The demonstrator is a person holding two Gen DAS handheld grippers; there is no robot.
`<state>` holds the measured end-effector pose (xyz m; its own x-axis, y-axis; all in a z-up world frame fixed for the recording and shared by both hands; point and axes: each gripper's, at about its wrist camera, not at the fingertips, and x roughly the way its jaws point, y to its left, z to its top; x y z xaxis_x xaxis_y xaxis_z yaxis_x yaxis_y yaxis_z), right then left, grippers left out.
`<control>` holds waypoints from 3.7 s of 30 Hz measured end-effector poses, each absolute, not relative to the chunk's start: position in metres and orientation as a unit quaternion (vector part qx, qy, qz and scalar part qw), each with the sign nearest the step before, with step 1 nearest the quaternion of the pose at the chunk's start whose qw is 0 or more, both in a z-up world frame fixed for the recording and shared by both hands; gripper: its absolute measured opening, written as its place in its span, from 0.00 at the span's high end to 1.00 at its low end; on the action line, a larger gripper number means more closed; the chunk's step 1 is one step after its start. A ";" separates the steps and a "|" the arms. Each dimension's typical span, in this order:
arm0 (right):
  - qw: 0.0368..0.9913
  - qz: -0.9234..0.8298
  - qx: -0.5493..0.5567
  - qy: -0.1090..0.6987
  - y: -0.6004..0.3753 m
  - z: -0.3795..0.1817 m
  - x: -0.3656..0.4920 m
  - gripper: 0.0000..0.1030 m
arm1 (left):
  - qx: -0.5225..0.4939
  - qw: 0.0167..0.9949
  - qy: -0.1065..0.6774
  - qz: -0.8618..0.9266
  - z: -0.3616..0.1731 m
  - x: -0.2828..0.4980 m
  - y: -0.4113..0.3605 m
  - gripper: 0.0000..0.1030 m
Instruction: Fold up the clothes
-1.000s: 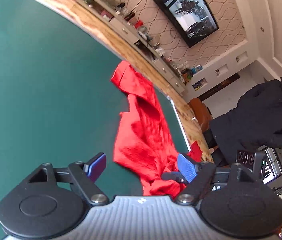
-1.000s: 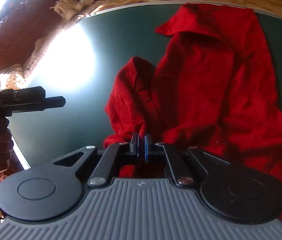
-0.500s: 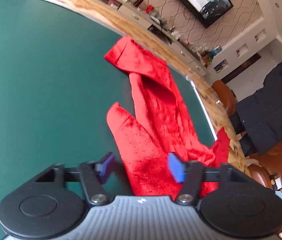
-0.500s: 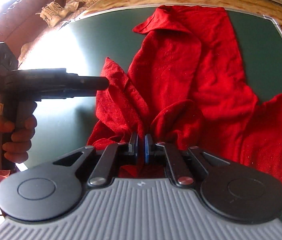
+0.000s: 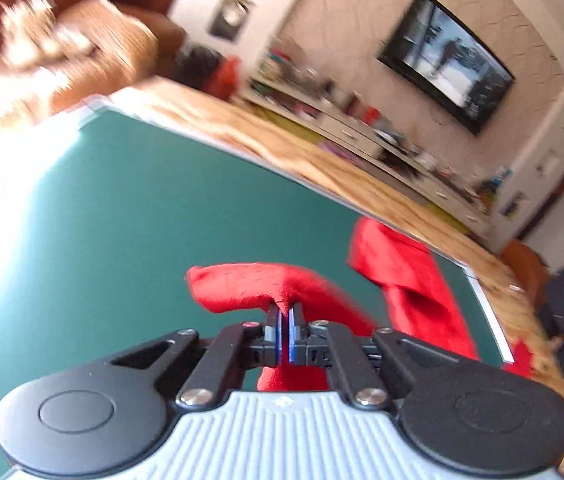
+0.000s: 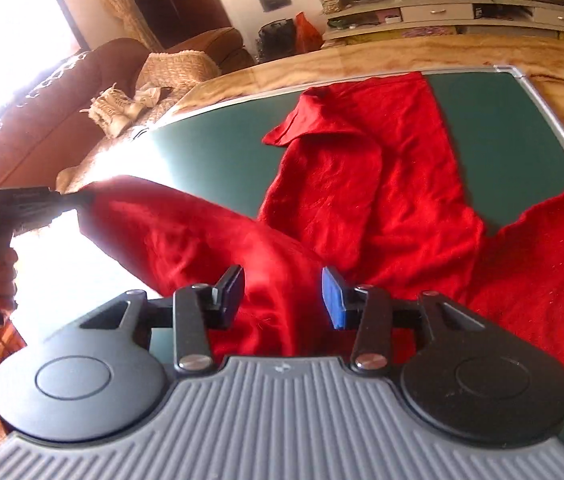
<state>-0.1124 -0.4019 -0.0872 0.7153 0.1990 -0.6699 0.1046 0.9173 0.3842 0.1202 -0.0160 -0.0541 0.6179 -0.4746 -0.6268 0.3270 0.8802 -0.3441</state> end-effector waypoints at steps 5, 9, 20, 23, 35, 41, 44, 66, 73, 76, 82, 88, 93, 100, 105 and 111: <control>0.901 0.080 0.151 0.399 -0.357 -0.092 -0.110 0.52 | -0.052 0.915 0.370 -0.149 -0.040 0.137 0.047 0.97; 0.898 0.138 0.122 0.401 -0.315 -0.092 -0.108 0.52 | -0.034 0.920 0.374 -0.113 -0.040 0.145 0.073 0.97; 0.883 0.247 -0.012 0.398 -0.239 -0.090 -0.099 0.52 | 0.048 0.917 0.385 -0.096 -0.056 0.198 0.076 0.97; 0.879 0.260 -0.038 0.397 -0.224 -0.094 -0.098 0.52 | 0.068 0.915 0.387 -0.096 -0.068 0.218 0.055 0.94; 0.924 0.136 -0.028 0.355 -0.298 -0.073 -0.020 0.52 | 0.000 0.907 0.393 -0.150 -0.110 0.194 0.030 0.52; 0.912 0.091 -0.071 0.394 -0.354 -0.078 0.135 0.52 | 0.016 0.908 0.394 -0.144 -0.131 0.182 0.011 0.52; 0.888 0.091 -0.074 0.445 -0.351 -0.104 0.199 0.52 | 0.004 0.913 0.384 -0.134 -0.128 0.179 0.012 0.52; 0.882 -0.024 0.274 0.382 -0.409 -0.079 0.323 0.54 | -0.050 0.916 0.385 -0.104 -0.131 0.167 0.065 0.52; 0.894 0.024 0.127 0.430 -0.403 -0.082 0.284 0.54 | -0.050 0.917 0.382 -0.101 -0.134 0.169 0.072 0.52; 0.881 0.052 0.056 0.466 -0.387 -0.094 0.247 0.54 | -0.042 0.917 0.378 -0.116 -0.128 0.163 0.064 0.52; 0.871 0.058 -0.035 0.487 -0.363 -0.108 0.173 0.54 | -0.021 0.909 0.370 -0.189 -0.121 0.155 0.036 0.44; 0.862 0.044 -0.075 0.500 -0.353 -0.123 0.187 0.54 | 0.051 0.902 0.379 -0.199 -0.131 0.162 0.003 0.45; 0.872 0.015 -0.033 0.488 -0.365 -0.130 0.226 0.54 | 0.087 0.893 0.394 -0.199 -0.136 0.162 -0.001 0.53; 0.894 -0.029 -0.005 0.447 -0.374 -0.138 0.241 0.37 | 0.088 0.891 0.403 -0.187 -0.130 0.160 0.012 0.58; 0.910 -0.013 0.023 0.414 -0.370 -0.116 0.203 0.37 | 0.090 0.892 0.408 -0.170 -0.126 0.156 0.028 0.58; 0.890 0.190 -0.041 0.412 -0.287 -0.091 0.079 0.37 | 0.086 0.892 0.411 -0.166 -0.122 0.157 0.034 0.57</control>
<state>0.0792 -0.2868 -0.0910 0.5886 0.3042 -0.7490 -0.3723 0.9244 0.0829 0.1567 0.0345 -0.1224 0.6075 -0.2253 -0.7617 0.3659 0.9305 0.0166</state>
